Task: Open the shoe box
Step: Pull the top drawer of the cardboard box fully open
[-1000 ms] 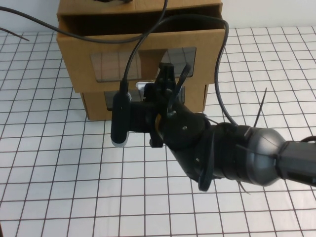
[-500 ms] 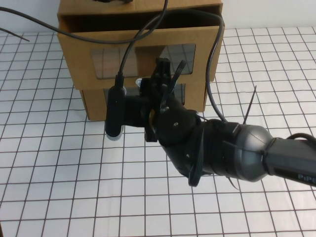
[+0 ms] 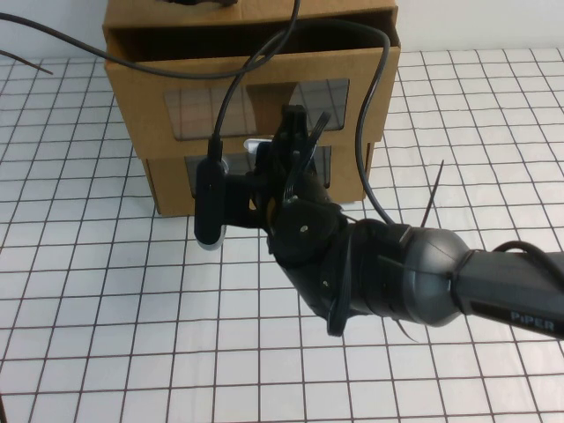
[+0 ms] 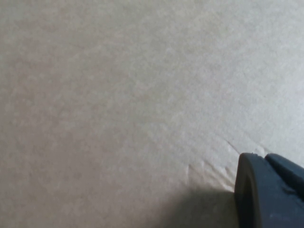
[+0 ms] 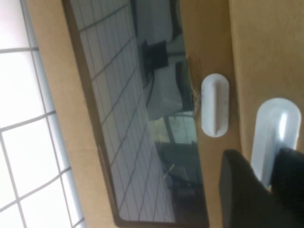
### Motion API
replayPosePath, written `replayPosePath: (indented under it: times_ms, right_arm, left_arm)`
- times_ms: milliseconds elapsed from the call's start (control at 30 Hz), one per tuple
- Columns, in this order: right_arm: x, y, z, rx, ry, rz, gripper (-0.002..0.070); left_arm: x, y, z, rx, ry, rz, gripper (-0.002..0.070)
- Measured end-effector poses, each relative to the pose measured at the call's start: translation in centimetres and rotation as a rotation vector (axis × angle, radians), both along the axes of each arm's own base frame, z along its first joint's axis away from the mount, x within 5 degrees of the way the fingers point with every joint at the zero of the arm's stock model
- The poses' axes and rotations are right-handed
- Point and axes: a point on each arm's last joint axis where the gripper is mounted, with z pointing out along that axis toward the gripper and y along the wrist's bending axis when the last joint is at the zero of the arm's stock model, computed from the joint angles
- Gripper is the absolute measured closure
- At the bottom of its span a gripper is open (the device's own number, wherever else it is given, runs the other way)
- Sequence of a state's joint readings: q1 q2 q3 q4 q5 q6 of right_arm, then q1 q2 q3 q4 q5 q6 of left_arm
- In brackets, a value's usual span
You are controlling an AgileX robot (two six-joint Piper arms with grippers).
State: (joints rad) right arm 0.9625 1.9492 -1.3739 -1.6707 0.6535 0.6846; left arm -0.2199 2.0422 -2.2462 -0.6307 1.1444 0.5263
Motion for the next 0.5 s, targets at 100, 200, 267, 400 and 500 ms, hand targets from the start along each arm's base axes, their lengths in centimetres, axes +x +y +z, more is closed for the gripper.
replayPosePath:
  times_ms: [100,200,267,400,500]
  right_arm:
    - [0.06,-0.02,0.16,0.002,-0.006,-0.007,0.0576]
    - [0.17,0.03,0.36,0.008,-0.013,-0.016,0.064]
    - [0.24,0.1,0.46,0.012,-0.015,-0.018,0.0659]
    - [0.27,0.12,0.28,0.008,-0.015,-0.02,0.0663]
    - [0.17,0.19,0.29,0.006,-0.017,-0.019,0.0664]
  left_arm:
    - [0.0,-0.01,0.0,-0.001,0.0,0.0,0.0678]
    - [0.0,-0.01,0.0,-0.001,0.0,0.0,0.0678]
    - [-0.01,-0.01,0.01,-0.002,0.001,-0.001,0.0678]
    - [-0.01,-0.01,0.01,-0.002,0.001,-0.001,0.0678]
    - [-0.01,-0.02,0.01,-0.003,0.001,-0.001,0.0678]
